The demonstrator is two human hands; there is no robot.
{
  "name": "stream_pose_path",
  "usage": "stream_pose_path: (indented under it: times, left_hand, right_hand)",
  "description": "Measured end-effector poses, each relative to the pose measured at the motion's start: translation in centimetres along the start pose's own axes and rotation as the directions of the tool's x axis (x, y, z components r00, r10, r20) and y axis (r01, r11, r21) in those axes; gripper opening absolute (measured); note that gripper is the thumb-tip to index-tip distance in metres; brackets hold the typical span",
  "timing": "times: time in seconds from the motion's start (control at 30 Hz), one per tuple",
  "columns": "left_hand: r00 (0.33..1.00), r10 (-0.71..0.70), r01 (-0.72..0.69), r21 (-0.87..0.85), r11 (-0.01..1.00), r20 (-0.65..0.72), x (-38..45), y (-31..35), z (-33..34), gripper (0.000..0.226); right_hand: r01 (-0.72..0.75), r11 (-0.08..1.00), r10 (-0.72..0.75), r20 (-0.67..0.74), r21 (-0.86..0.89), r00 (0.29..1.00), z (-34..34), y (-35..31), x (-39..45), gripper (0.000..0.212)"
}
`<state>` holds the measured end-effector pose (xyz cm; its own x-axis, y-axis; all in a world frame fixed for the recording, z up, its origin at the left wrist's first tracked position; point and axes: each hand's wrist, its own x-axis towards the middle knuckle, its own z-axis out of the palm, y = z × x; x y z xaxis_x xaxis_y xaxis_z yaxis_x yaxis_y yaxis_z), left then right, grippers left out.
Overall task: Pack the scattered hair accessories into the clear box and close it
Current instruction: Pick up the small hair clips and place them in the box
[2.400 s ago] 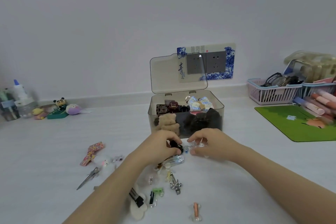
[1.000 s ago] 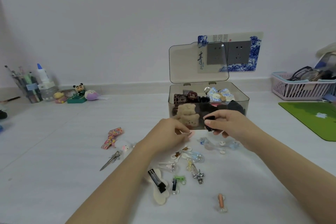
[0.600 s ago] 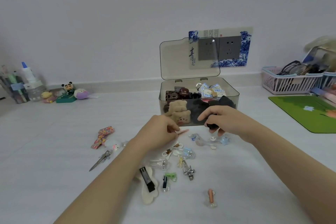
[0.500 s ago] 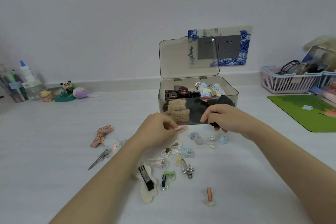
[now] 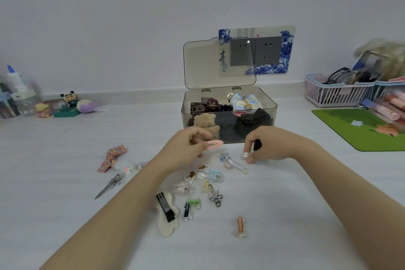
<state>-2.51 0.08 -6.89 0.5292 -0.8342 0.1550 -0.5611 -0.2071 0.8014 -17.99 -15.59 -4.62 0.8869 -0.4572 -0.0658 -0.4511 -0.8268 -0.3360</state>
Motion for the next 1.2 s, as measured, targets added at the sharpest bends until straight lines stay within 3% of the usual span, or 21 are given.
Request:
stream_pose_path:
  times: [0.1, 0.27, 0.53, 0.67, 0.8, 1.0, 1.2]
  left_hand:
    - [1.000, -0.009, 0.009, -0.056, 0.998, -0.009, -0.2, 0.1, 0.0, 0.018]
    - [1.000, -0.013, 0.015, -0.209, 0.978, 0.011, -0.2, 0.2, -0.1, 0.010]
    - [0.999, -0.026, 0.018, -0.324, 0.946, -0.022, -0.2, 1.3, -0.3, 0.010]
    - [0.998, 0.035, -0.046, -0.210, 0.977, -0.054, -0.1, 2.3, -0.4, 0.015]
    - [0.999, 0.022, -0.024, -0.048, 0.999, -0.047, 0.1, 2.0, -0.2, 0.012]
    - [0.994, -0.063, 0.052, -0.117, 0.992, -0.089, 0.6, 0.8, -0.2, 0.012]
    - [0.997, -0.050, 0.043, -0.135, 0.990, -0.052, 0.4, 1.0, 0.4, 0.012]
  right_hand:
    - [0.041, 0.987, -0.042, 0.005, 0.154, 0.999, -0.3, 0.1, -0.1, 0.012]
    - [0.063, 0.866, -0.042, -0.054, 0.496, 0.998, -0.8, -0.4, -0.3, 0.009]
    - [0.146, 0.737, -0.056, -0.155, 0.660, 0.986, -1.4, -1.5, -0.9, 0.011]
    - [0.160, 0.806, -0.063, -0.187, 0.570, 0.980, -1.5, -1.8, -1.1, 0.007]
    - [0.067, 0.904, -0.032, -0.089, 0.423, 0.996, -0.9, -1.6, -1.0, 0.013]
    - [-0.016, 0.992, 0.028, -0.095, 0.126, 0.995, 1.3, -2.6, -0.4, 0.016]
    - [-0.015, 0.993, 0.026, -0.087, 0.114, 0.996, 1.6, -3.0, -0.5, 0.024]
